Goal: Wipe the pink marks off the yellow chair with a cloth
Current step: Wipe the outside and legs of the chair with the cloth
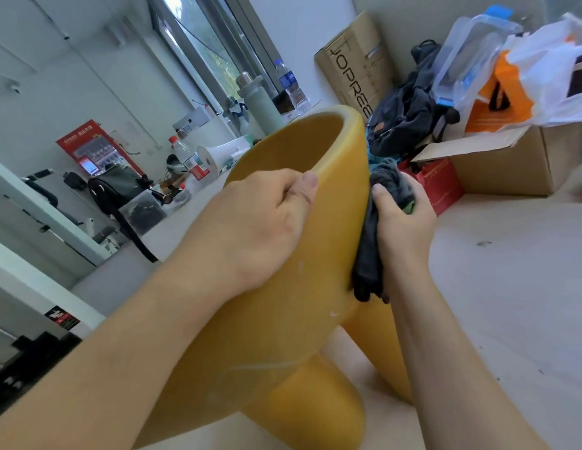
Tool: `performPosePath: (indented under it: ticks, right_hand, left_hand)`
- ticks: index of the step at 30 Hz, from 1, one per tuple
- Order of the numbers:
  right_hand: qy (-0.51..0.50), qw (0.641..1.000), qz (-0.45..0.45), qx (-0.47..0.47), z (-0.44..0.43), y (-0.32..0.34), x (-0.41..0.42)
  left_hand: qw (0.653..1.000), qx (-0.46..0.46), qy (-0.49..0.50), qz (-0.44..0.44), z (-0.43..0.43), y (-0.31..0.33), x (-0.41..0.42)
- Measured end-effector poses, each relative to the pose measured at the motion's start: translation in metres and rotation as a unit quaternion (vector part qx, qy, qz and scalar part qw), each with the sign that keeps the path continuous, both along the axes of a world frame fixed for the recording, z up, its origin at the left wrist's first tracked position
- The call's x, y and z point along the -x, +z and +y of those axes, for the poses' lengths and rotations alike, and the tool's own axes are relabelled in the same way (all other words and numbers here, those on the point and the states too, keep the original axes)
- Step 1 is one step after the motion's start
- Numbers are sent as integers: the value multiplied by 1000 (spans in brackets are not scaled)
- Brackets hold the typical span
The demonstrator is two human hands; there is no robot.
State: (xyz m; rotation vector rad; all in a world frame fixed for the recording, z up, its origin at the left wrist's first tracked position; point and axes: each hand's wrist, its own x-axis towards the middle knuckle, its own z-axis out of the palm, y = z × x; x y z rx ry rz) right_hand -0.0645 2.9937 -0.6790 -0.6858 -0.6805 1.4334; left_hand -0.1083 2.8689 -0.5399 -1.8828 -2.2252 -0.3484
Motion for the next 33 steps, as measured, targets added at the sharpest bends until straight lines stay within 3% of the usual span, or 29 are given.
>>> performPosePath:
  ticks: [2,4,6,8,10,12,14,17,19,21,23,25,27,33]
  right_hand:
    - [-17,997,33,-67,-26,18,-14]
    - [-53,977,73,-194,-54,42,-23]
    - [-109,953,35,-281,-70,57,-21]
    - [-142,960,22,-242,-63,45,-13]
    - [-95,988,38,-119,-48,9,-4]
    - [-20,999,30,22,-38,-29,5]
    - [11,997,0,70,-40,-42,8]
    - [-61,995,28,-69,-59,5,-7]
    - [-109,963,55,-241,-77,51,-17]
    - [-177,937,19,-301,-85,61,-14]
    - [-211,955,8,-208,-73,23,2]
    - [-143,989,30,-19,-63,-29,19]
    - [-47,989,46,132,-59,-64,36]
    - [-47,984,44,168,-75,-82,53]
  left_hand:
    - [1000,-17,5,3,15,0,-5]
    - [999,-21,-2,-44,26,2,-4]
    - [993,-41,-21,-109,29,3,-2]
    - [998,-35,-14,-49,26,3,-3]
    - [1000,-13,5,10,20,2,-7]
    - [1000,-10,13,12,18,1,-12]
    - [1000,-17,9,5,19,2,-14]
    - [999,-22,8,-28,24,2,-10]
    - [989,-56,5,-134,25,3,-6]
    - [981,-57,3,-185,20,4,-4]
    - [988,-31,3,-150,12,4,-8]
    - [994,-29,33,-100,8,2,-14]
    - [997,-36,34,-56,5,0,-21]
    - [997,-48,40,-54,10,1,-25]
